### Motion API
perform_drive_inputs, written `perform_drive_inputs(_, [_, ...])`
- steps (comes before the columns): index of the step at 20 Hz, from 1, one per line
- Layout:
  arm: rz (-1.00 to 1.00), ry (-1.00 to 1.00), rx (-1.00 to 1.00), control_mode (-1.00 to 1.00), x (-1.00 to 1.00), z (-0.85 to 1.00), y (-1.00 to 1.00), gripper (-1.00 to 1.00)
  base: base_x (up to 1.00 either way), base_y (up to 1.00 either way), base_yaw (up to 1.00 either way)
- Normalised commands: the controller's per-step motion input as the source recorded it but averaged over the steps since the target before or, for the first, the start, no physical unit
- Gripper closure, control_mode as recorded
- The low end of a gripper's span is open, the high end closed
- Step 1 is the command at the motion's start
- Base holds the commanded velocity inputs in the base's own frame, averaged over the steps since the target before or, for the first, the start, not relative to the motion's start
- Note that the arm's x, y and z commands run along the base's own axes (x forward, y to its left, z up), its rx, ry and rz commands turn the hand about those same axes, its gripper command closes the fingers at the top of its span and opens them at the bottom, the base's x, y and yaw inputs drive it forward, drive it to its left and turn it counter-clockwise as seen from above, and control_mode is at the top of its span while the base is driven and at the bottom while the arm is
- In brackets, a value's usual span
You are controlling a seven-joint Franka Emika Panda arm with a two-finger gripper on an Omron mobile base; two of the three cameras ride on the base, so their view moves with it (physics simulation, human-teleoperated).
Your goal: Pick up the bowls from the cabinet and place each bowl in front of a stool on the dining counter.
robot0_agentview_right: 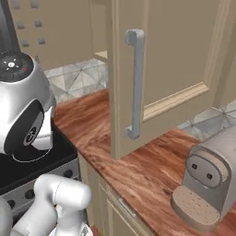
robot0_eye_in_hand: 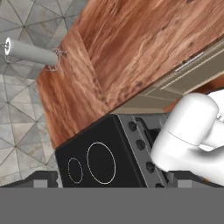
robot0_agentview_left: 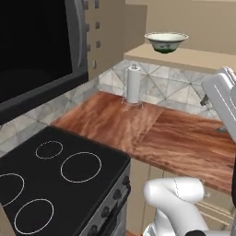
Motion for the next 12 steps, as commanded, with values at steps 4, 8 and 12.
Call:
perform_drive_inputs(4, [0.00,0.00,0.00,1.00,0.00,0.00,0.00,-1.00,0.28,0.10,-0.64])
perform_drive_inputs(8, [0.00,0.00,0.00,1.00,0.00,0.00,0.00,-1.00,0.37,0.46,-0.50])
perform_drive_inputs(12, [0.00,0.00,0.00,1.00,0.00,0.00,0.00,-1.00,0.37,0.49,-0.35])
